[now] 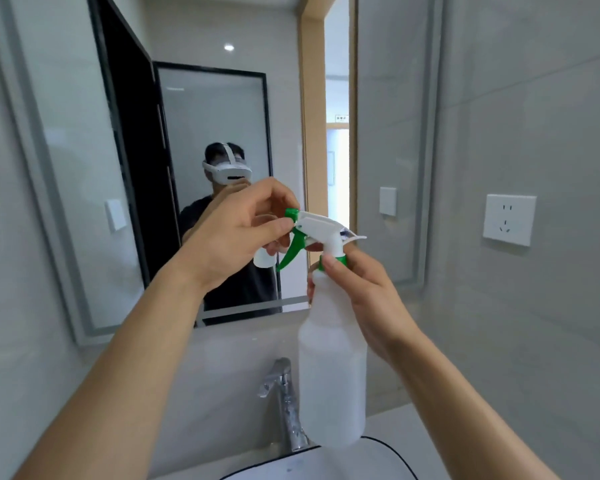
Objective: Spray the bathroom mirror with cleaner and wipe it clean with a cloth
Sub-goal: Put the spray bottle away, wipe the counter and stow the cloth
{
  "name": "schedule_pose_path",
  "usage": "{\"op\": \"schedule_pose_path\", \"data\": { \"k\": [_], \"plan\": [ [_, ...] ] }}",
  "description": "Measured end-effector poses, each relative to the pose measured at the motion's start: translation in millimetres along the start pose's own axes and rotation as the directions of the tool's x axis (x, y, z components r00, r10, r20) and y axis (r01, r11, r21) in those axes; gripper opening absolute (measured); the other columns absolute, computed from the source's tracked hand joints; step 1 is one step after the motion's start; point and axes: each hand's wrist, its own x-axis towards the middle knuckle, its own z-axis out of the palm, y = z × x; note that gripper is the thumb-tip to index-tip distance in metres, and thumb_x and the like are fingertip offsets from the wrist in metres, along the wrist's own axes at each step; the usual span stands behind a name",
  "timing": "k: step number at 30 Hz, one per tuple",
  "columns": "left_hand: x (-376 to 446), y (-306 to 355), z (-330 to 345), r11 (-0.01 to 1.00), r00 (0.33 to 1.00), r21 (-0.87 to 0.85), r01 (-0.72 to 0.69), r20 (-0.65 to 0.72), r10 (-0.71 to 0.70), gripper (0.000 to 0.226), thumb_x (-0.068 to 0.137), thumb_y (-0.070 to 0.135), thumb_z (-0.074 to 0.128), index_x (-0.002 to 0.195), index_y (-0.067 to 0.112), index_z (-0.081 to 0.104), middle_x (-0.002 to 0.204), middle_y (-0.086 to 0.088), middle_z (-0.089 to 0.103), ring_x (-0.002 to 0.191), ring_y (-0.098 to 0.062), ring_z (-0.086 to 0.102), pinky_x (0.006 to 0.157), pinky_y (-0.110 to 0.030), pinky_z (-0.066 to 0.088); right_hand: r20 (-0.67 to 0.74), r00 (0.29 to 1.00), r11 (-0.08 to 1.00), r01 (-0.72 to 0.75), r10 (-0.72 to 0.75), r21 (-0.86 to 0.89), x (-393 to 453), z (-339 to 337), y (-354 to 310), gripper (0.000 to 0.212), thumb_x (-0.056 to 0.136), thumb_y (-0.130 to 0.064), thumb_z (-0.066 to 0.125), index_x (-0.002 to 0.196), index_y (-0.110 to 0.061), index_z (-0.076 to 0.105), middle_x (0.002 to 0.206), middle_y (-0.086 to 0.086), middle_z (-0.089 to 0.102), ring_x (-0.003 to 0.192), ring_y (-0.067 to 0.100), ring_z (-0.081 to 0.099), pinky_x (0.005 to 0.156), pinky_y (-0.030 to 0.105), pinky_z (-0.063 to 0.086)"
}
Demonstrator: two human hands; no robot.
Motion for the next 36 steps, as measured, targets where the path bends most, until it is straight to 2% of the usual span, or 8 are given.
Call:
{"op": "schedule_pose_path", "data": {
  "k": [4, 7, 13, 18, 24, 27, 32, 36],
  "plan": [
    [-5.2, 0.1, -7.3, 0.999, 0.999, -0.016, 0.034, -0.042, -0.034, 0.015, 0.096, 0.005, 0.060, 0.111, 0.007, 0.065, 0.094, -0.024, 0.067, 0.070, -0.022, 0.061, 0.066, -0.039, 0.053, 0.018, 1.000, 1.000, 0.003, -0.003, -0.030, -0.2, 7.1, 2.2, 0.014, 0.098, -0.028, 0.060, 0.107, -0.025, 0.070, 0.086, 0.013, 0.067, 0.076, 0.024, 0.063, 0.073, 0.043, 0.051],
    [-4.7, -0.1, -6.4, 0.997, 0.993, -0.047, 0.065, -0.094, -0.069, 0.018, 0.099, 0.020, 0.058, 0.103, 0.006, 0.068, 0.084, -0.017, 0.069, 0.067, -0.024, 0.061, 0.062, -0.037, 0.051, 0.019, 1.000, 0.999, -0.004, 0.005, -0.037, -1.2, 9.8, 3.6, 0.013, 0.096, -0.030, 0.061, 0.104, -0.026, 0.070, 0.086, 0.011, 0.068, 0.077, 0.024, 0.064, 0.073, 0.042, 0.051],
    [-3.6, -5.5, -1.9, 0.993, 0.986, -0.026, 0.115, -0.122, -0.118, 0.029, 0.102, 0.026, 0.054, 0.094, 0.000, 0.066, 0.071, -0.011, 0.063, 0.059, -0.021, 0.054, 0.053, -0.029, 0.043, 0.012, 1.000, 0.998, -0.020, 0.020, -0.060, -3.1, 7.8, 6.8, 0.031, 0.090, -0.034, 0.060, 0.114, -0.016, 0.066, 0.086, 0.012, 0.067, 0.076, 0.024, 0.063, 0.071, 0.039, 0.051],
    [2.3, -11.3, -2.4, 0.998, 0.991, -0.009, 0.068, -0.115, -0.069, 0.019, 0.098, 0.019, 0.060, 0.088, 0.004, 0.066, 0.064, -0.006, 0.063, 0.055, -0.014, 0.051, 0.053, -0.023, 0.043, 0.009, 1.000, 0.995, -0.015, 0.016, -0.102, -1.3, 4.9, 7.3, 0.027, 0.090, -0.035, 0.060, 0.109, -0.017, 0.066, 0.086, 0.011, 0.068, 0.075, 0.023, 0.064, 0.069, 0.038, 0.051],
    [5.2, -17.3, -5.4, 0.990, 0.990, -0.118, -0.083, -0.126, 0.067, 0.001, 0.093, 0.000, 0.064, 0.093, 0.001, 0.064, 0.079, -0.013, 0.067, 0.065, -0.025, 0.056, 0.062, -0.028, 0.049, 0.015, 1.000, 0.994, 0.013, -0.011, -0.108, 2.4, 3.9, 1.5, 0.014, 0.098, -0.026, 0.058, 0.104, -0.014, 0.064, 0.083, 0.011, 0.066, 0.073, 0.023, 0.062, 0.065, 0.036, 0.051],
    [5.7, -15.2, -4.5, 0.992, 0.990, -0.122, -0.004, -0.140, -0.013, 0.012, 0.097, 0.013, 0.062, 0.095, 0.002, 0.066, 0.077, -0.014, 0.067, 0.062, -0.024, 0.054, 0.059, -0.031, 0.047, 0.012, 1.000, 0.994, 0.019, -0.017, -0.104, 5.7, 5.3, -0.3, 0.015, 0.096, -0.029, 0.058, 0.104, -0.018, 0.066, 0.083, 0.010, 0.066, 0.074, 0.023, 0.061, 0.068, 0.038, 0.050],
    [11.2, -8.5, -2.6, 0.997, 0.984, 0.051, 0.065, -0.171, -0.056, 0.041, 0.103, 0.032, 0.052, 0.095, -0.007, 0.063, 0.058, -0.002, 0.047, 0.045, -0.010, 0.041, 0.046, -0.018, 0.033, 0.014, 0.999, 0.996, 0.033, -0.032, -0.077, 11.3, 10.7, -5.7, 0.011, 0.095, -0.029, 0.060, 0.101, -0.026, 0.068, 0.084, 0.010, 0.066, 0.076, 0.024, 0.061, 0.072, 0.042, 0.049],
    [13.2, -3.4, -8.3, 0.997, 0.984, 0.073, 0.009, -0.176, 0.004, 0.040, 0.102, 0.033, 0.053, 0.088, -0.004, 0.059, 0.063, -0.009, 0.043, 0.055, -0.019, 0.036, 0.053, -0.029, 0.032, 0.033, 0.999, 0.998, 0.039, -0.038, -0.041, 13.6, 12.7, -10.5, 0.015, 0.101, -0.021, 0.055, 0.110, -0.020, 0.067, 0.084, 0.013, 0.064, 0.076, 0.026, 0.060, 0.075, 0.045, 0.047]
  ]
}}
